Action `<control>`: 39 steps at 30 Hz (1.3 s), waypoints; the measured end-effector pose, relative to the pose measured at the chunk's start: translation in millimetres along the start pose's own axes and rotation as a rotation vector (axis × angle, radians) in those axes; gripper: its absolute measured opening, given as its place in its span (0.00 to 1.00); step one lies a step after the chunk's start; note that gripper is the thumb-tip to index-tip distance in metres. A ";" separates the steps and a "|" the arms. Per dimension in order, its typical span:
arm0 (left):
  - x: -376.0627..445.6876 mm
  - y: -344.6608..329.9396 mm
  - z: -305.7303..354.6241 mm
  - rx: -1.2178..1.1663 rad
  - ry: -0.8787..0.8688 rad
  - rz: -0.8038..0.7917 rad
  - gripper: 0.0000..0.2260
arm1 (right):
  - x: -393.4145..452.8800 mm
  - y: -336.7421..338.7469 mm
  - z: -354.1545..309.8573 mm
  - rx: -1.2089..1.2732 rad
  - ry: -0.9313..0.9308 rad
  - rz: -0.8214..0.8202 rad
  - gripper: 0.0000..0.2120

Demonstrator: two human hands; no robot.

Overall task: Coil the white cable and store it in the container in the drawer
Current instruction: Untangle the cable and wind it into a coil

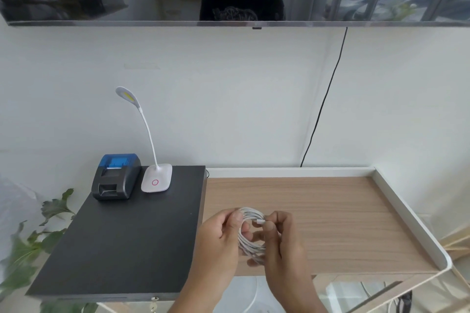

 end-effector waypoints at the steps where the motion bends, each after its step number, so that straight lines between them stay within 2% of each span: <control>1: -1.4 0.0 -0.8 -0.047 0.003 0.028 0.11 | 0.0 -1.7 1.0 0.021 -0.009 -0.010 0.07; 4: -3.0 1.4 -10.3 -0.102 0.021 0.052 0.08 | -1.9 -3.3 9.9 0.071 -0.063 -0.054 0.09; 8: -10.0 3.3 -27.1 -0.011 0.109 -0.011 0.09 | -9.1 0.2 30.1 0.174 -0.163 -0.122 0.07; 12: -17.6 0.5 -37.2 0.097 0.164 0.003 0.09 | -15.5 2.0 43.9 0.085 -0.184 -0.169 0.08; 16: -14.3 -1.5 -36.8 0.336 0.089 0.010 0.09 | -19.1 6.9 47.6 -0.050 -0.183 -0.238 0.07; 21: -13.9 -7.7 -32.7 0.614 -0.041 0.038 0.12 | -22.5 13.5 40.9 0.037 -0.241 -0.275 0.14; 27: -14.2 -15.1 -34.3 0.669 -0.037 0.014 0.13 | -16.5 16.7 37.1 -0.053 -0.244 -0.234 0.06; 30: -11.7 -13.5 -40.3 0.720 -0.020 -0.030 0.11 | -18.2 18.4 42.6 -0.047 -0.319 -0.250 0.07; 35: -11.6 -10.3 -50.2 0.878 0.048 -0.094 0.13 | -22.0 19.7 53.7 0.056 -0.411 -0.253 0.13; 37: -13.7 -9.6 -57.4 0.847 0.106 -0.131 0.14 | -25.4 20.0 61.6 0.101 -0.445 -0.269 0.14; 39: -18.0 -6.8 -72.0 0.567 0.226 -0.174 0.13 | -31.9 19.1 73.4 0.113 -0.477 -0.274 0.14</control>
Point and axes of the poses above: each hand's wrist, its own x-axis towards the middle knuckle, its own y-axis out of the back of the hand, z = x × y, the point moved 2 cm from there along x, towards the middle knuckle, and after that the axes turned 12 degrees about -z, right-handed, at the moved point
